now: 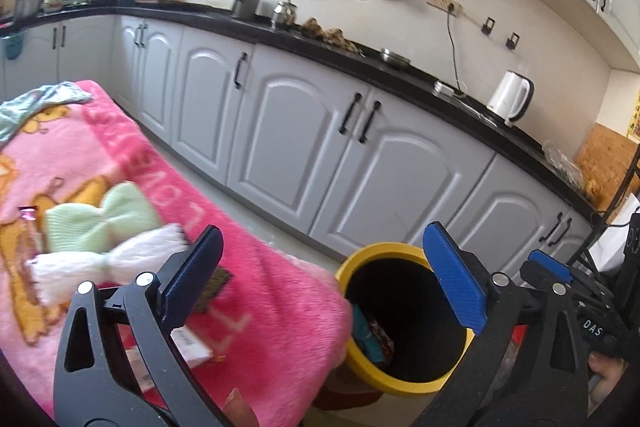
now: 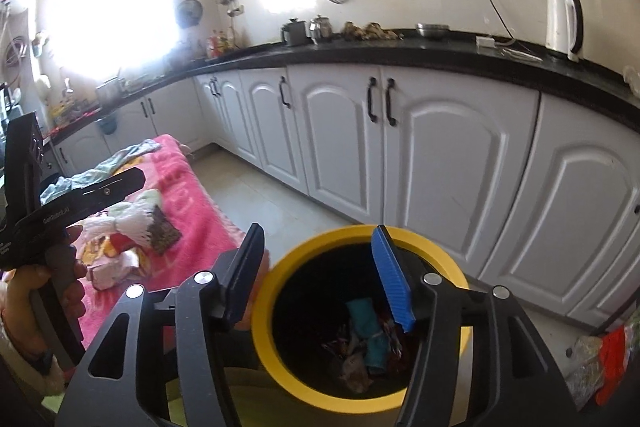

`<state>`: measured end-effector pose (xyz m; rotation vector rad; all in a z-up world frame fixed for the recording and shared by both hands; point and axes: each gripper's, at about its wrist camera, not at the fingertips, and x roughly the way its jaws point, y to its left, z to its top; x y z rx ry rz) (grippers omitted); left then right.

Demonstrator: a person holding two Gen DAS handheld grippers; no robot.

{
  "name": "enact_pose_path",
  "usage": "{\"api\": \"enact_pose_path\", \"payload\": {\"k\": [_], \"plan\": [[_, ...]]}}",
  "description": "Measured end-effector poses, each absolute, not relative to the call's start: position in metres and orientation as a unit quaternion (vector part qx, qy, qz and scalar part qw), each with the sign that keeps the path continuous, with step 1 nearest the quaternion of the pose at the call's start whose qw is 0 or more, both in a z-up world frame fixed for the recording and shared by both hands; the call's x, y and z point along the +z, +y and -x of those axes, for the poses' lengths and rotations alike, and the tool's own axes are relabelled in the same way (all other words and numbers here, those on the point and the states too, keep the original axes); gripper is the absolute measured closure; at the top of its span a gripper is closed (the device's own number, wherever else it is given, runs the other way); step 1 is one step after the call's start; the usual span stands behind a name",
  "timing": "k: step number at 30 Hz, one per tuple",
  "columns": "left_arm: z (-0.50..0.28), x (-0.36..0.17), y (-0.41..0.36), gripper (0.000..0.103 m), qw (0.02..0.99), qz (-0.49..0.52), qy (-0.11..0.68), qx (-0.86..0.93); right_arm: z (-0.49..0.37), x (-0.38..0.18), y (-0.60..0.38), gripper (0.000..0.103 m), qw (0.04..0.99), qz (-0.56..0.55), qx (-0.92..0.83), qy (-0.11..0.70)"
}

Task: Collect trash
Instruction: 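Move both open tools back over the trash on the blanket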

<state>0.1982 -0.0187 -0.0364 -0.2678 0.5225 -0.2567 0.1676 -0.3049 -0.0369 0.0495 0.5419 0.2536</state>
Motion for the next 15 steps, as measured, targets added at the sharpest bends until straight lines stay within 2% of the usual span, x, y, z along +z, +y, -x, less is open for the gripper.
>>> {"api": "enact_pose_path", "payload": {"k": [2, 4, 10, 15], "plan": [[-0.193, -0.033, -0.009, 0.011, 0.951, 0.135, 0.250, -0.119, -0.165, -0.033, -0.297, 0.049, 0.956, -0.019, 0.129, 0.262], [-0.186, -0.030, 0.002, 0.011, 0.954, 0.140, 0.243, -0.111, -0.163, -0.029, -0.290, 0.043, 0.956, -0.015, 0.137, 0.258], [-0.170, -0.023, 0.028, 0.011, 0.957, 0.152, 0.228, -0.089, -0.155, -0.017, -0.265, 0.037, 0.957, 0.007, 0.161, 0.241], [-0.160, -0.020, 0.046, 0.011, 0.960, 0.158, 0.221, -0.072, -0.150, -0.011, -0.244, 0.036, 0.955, 0.025, 0.181, 0.235]]}}
